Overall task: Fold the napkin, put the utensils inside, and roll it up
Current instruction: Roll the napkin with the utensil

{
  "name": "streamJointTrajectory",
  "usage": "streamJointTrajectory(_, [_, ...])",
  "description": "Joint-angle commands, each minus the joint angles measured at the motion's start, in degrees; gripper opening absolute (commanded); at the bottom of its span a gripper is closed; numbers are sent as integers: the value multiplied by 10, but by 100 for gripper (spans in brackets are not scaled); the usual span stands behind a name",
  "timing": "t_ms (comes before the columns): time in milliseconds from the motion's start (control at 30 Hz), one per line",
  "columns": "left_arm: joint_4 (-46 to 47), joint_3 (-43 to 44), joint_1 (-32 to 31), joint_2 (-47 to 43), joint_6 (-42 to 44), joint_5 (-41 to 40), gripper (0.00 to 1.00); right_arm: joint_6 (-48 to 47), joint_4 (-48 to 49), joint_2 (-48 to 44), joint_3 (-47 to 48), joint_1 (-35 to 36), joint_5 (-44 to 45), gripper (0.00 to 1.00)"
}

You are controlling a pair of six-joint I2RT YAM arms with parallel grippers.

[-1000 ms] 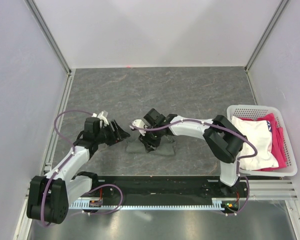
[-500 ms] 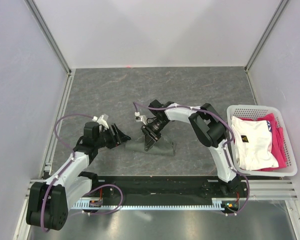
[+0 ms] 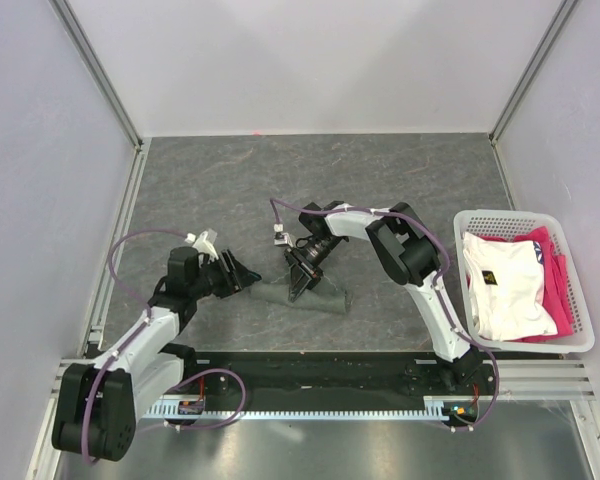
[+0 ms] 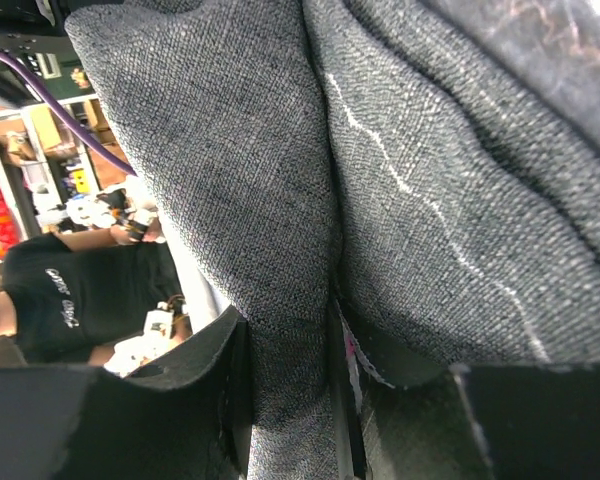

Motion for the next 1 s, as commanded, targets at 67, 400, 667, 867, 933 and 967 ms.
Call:
streamJointTrajectory(67, [86, -15, -5, 39, 17, 22, 55, -19, 7, 39, 9, 1, 57, 39])
streamJointTrajectory(400, [125, -3, -7, 117, 18, 33, 16, -19, 9, 37, 9, 0, 61, 44])
streamJointTrajectory(667, [67, 30, -7, 147, 10, 7, 2, -3, 11, 3, 19, 0, 87, 59])
streamJointTrajectory(867, [23, 63, -7, 175, 8, 16, 2, 25, 23, -48, 24, 0, 154, 62])
streamJointTrajectory(933, [8, 77, -7, 186, 7, 23, 2, 34, 31, -64, 24, 0, 177, 63])
streamJointTrajectory(967, [6, 83, -7, 199, 6, 26, 2, 37, 34, -80, 24, 0, 197, 64])
